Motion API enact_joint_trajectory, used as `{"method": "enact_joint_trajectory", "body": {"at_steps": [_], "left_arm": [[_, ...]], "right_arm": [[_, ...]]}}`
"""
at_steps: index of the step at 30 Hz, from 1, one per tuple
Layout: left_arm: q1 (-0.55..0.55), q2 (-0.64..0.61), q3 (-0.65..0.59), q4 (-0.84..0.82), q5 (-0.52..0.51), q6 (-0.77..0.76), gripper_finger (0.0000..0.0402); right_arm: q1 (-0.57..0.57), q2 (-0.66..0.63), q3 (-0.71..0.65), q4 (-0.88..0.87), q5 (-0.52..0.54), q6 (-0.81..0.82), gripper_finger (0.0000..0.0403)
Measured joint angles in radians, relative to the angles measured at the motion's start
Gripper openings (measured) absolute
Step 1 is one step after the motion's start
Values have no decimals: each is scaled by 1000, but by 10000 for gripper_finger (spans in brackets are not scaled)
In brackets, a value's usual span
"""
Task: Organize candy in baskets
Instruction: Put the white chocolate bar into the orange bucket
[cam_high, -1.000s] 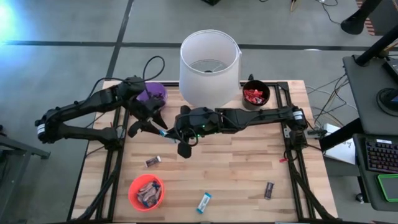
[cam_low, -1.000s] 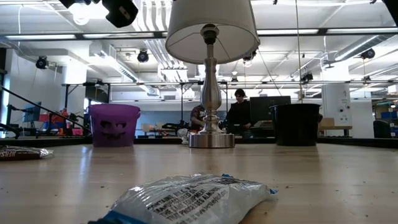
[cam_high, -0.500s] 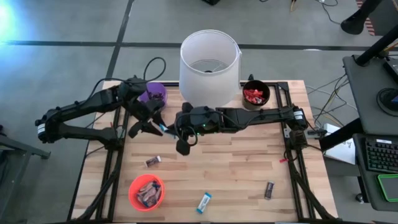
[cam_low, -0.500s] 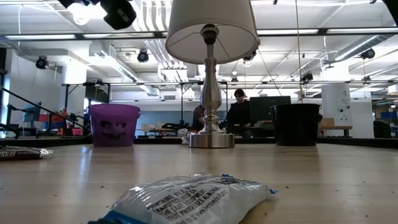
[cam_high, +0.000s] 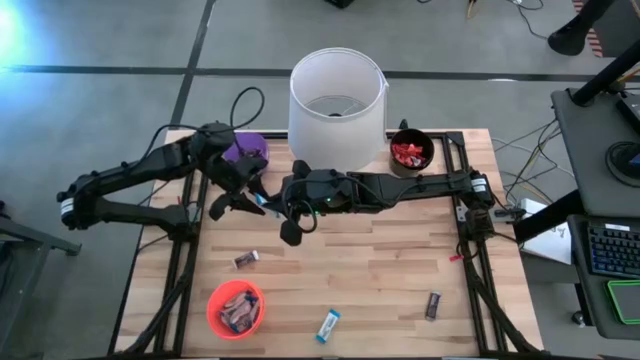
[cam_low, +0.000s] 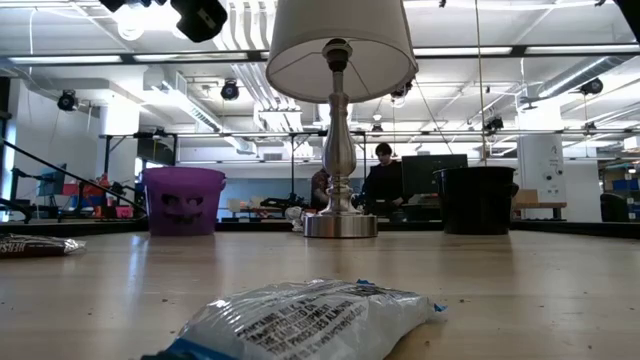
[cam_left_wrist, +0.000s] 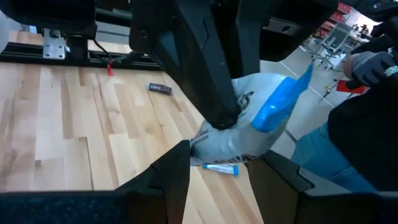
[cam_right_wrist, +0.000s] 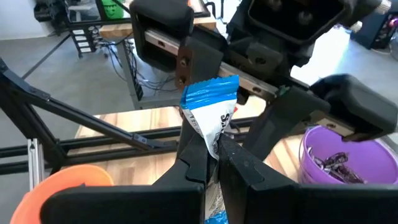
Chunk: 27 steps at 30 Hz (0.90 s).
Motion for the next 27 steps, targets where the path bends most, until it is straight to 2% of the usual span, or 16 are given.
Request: {"method": "enact_joint_trajectory", "body": {"at_steps": [8, 17, 23, 27], "left_arm": [[0, 25, 0, 44, 6, -5, 108], [0, 15, 0, 42, 0, 8, 10], [0, 14, 0, 28, 0, 8, 8], [0, 15, 0, 25, -4, 7, 6]], "right_arm": [[0, 0, -2, 15, 3, -1, 13], [0, 0, -4, 7, 5, 0, 13], [0, 0, -1, 3, 3, -3, 14], [-4, 0, 1, -15, -1, 12, 40]]}}
